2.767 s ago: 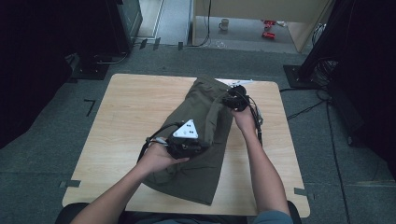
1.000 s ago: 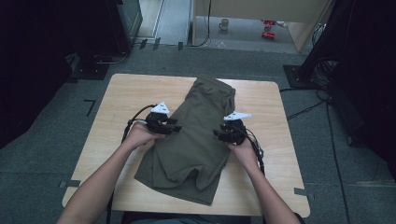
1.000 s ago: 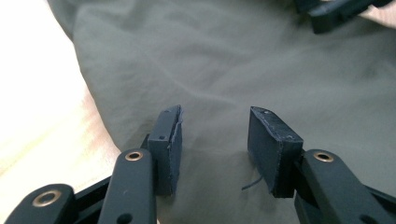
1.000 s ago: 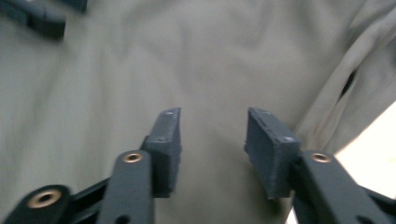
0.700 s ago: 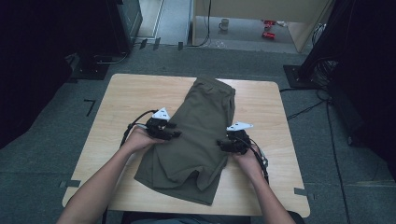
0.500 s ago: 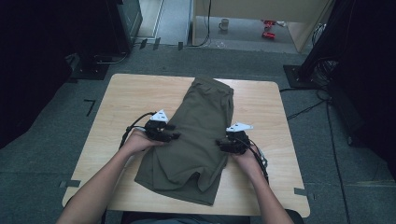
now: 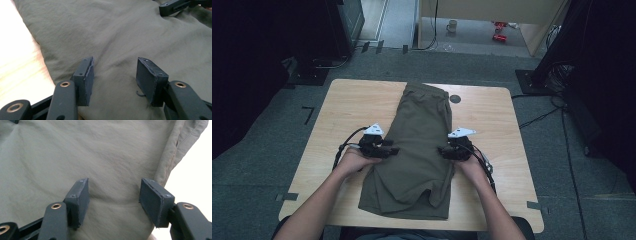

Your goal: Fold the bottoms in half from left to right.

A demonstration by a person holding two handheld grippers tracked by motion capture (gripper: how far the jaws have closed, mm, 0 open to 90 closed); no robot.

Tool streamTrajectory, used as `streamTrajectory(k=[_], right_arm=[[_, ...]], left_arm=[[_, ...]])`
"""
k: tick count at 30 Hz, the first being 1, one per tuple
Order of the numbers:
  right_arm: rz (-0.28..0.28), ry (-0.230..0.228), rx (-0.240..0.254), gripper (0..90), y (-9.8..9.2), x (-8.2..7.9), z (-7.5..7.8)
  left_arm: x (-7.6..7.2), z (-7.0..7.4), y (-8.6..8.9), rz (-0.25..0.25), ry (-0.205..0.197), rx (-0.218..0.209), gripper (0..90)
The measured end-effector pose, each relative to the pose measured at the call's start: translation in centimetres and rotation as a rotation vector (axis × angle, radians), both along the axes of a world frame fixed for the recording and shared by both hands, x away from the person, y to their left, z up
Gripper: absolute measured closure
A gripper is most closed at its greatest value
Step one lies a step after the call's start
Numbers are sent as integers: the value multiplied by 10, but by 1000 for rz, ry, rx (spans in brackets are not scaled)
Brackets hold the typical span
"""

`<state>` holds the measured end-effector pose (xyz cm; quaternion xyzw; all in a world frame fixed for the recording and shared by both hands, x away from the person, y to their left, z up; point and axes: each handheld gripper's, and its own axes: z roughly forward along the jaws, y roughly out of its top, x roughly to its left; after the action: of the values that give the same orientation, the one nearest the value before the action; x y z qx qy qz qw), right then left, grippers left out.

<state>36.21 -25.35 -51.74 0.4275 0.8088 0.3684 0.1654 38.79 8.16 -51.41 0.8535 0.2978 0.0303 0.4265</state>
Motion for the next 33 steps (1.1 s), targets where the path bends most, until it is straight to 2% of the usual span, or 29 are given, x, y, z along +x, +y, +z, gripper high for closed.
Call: streamTrajectory(k=[8, 10, 14, 20, 27, 33], right_arm=[[32, -3, 13, 402, 9, 2, -1], [42, 6, 11, 394, 13, 1, 0], [58, 8, 3, 387, 18, -4, 1], [76, -10, 22, 387, 19, -9, -2], [88, 8, 32, 376, 21, -16, -1], [95, -22, 41, 375, 23, -27, -4]], left_arm=[[-15, 2, 8, 44, 13, 15, 463], [-19, 2, 10, 45, 17, 7, 430], [-28, 2, 15, 50, 20, 7, 421], [-39, 2, 17, 57, 15, 16, 414], [-54, 3, 17, 61, 13, 23, 391], [-65, 4, 18, 54, 8, 46, 380]])
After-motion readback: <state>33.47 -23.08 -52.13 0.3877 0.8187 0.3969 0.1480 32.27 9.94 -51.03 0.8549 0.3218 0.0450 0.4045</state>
